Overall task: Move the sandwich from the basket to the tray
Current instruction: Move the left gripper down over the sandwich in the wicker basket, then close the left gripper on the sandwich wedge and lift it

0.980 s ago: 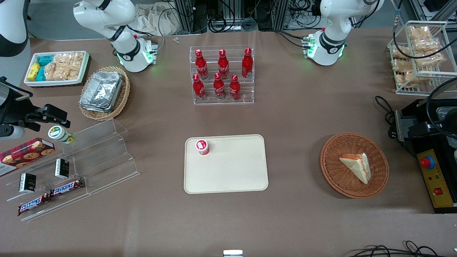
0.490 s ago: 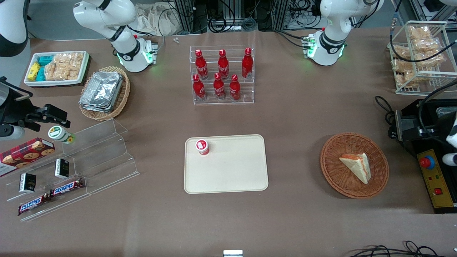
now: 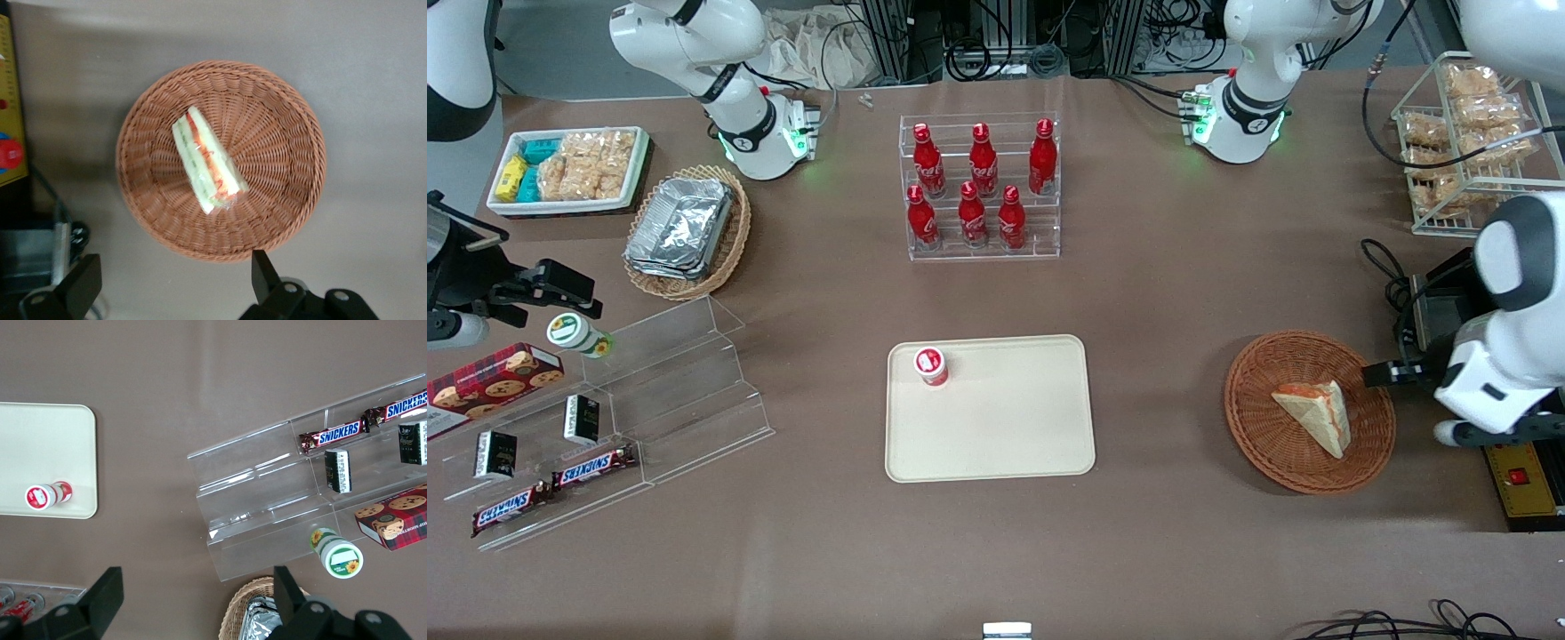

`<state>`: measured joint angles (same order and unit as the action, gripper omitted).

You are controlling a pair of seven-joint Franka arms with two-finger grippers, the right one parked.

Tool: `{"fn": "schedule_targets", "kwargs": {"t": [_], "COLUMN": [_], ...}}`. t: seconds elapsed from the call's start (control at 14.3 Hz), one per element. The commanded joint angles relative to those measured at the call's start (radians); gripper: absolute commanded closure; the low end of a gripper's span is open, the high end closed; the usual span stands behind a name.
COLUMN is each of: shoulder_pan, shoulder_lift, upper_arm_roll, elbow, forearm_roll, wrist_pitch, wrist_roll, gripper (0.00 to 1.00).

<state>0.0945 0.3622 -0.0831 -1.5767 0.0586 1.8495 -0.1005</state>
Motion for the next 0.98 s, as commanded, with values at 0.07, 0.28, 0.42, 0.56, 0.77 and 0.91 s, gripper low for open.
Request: {"fn": "schedule_targets", "kwargs": {"t": [0.07, 0.28, 0.42, 0.56, 0.77, 0.91], "shoulder_pan": [-0.004, -0.004, -0.009, -0.01, -0.01, -0.007], "shoulder_lift": [0.015, 0.075, 0.11, 0.138, 0.161, 0.167], "upper_arm_roll": [-0.003, -0.004, -0.013, -0.018, -0.018, -0.018], "elbow": [-0.049, -0.052, -0.052, -0.052, -0.065, -0.091], "forearm_roll": [0.023, 0.007, 0.006, 0.006, 0.006, 0.006], "wrist_pitch": [0.062, 0.115, 0.149, 0.169, 0.178, 0.218], "wrist_roll": [-0.073, -0.21, -0.333, -0.396, -0.432, -0.435], "gripper": [0.01, 0.01, 0.01, 0.01, 0.01, 0.01]}}
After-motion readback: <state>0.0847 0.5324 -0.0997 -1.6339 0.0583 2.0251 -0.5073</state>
